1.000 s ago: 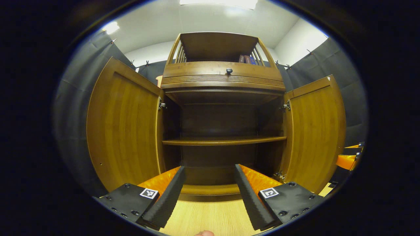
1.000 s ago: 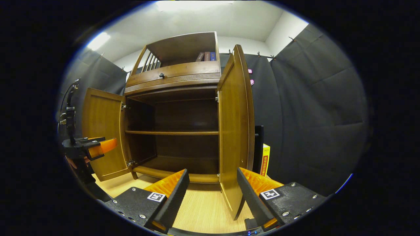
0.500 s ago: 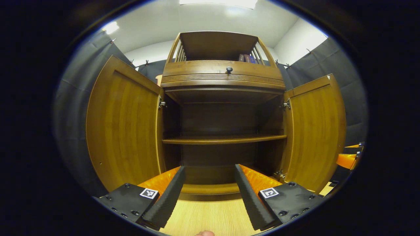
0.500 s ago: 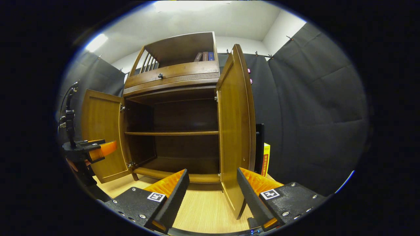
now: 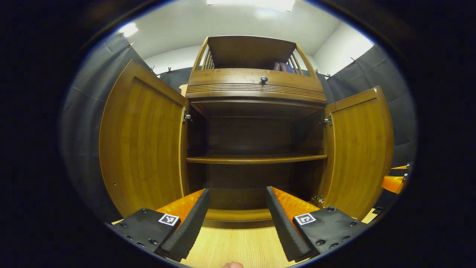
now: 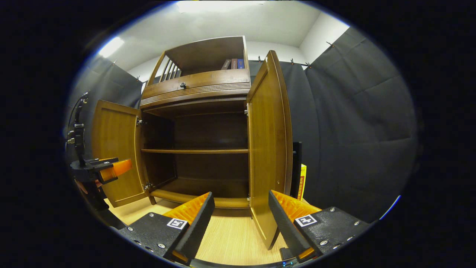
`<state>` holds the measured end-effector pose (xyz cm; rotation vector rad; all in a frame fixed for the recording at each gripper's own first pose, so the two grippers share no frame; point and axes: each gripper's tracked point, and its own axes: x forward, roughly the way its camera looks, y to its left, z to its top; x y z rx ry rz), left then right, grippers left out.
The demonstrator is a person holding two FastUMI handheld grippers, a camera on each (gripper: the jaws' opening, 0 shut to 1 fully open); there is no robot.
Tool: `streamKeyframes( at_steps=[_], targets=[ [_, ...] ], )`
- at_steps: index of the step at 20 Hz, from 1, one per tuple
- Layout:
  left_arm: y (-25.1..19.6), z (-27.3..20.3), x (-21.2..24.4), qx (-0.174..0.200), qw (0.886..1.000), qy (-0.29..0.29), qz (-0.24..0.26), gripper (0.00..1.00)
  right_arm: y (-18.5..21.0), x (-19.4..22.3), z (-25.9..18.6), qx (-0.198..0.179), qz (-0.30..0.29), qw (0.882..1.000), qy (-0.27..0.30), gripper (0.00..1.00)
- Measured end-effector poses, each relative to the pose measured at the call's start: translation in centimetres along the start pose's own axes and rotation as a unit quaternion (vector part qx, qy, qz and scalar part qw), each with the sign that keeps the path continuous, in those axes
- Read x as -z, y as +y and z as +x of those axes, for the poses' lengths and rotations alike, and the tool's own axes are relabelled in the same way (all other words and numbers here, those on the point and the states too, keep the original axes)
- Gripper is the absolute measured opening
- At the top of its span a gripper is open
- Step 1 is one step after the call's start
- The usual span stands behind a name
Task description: Open the right door of the double-door shoe cabinet with the right hand, and open the left door with the left hand.
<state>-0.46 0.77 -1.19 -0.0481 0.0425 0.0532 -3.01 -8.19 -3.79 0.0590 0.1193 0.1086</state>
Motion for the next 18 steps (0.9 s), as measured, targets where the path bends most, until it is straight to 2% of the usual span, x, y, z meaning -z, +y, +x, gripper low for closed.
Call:
streamKeyframes(
  at_steps=[18],
  targets=[
    [-0.06,0.78,0.33,0.003,1.000,0.007,0.002,0.94,0.11,0.37,0.47,0.001,0.004,1.000,0.005,0.89]
  ],
)
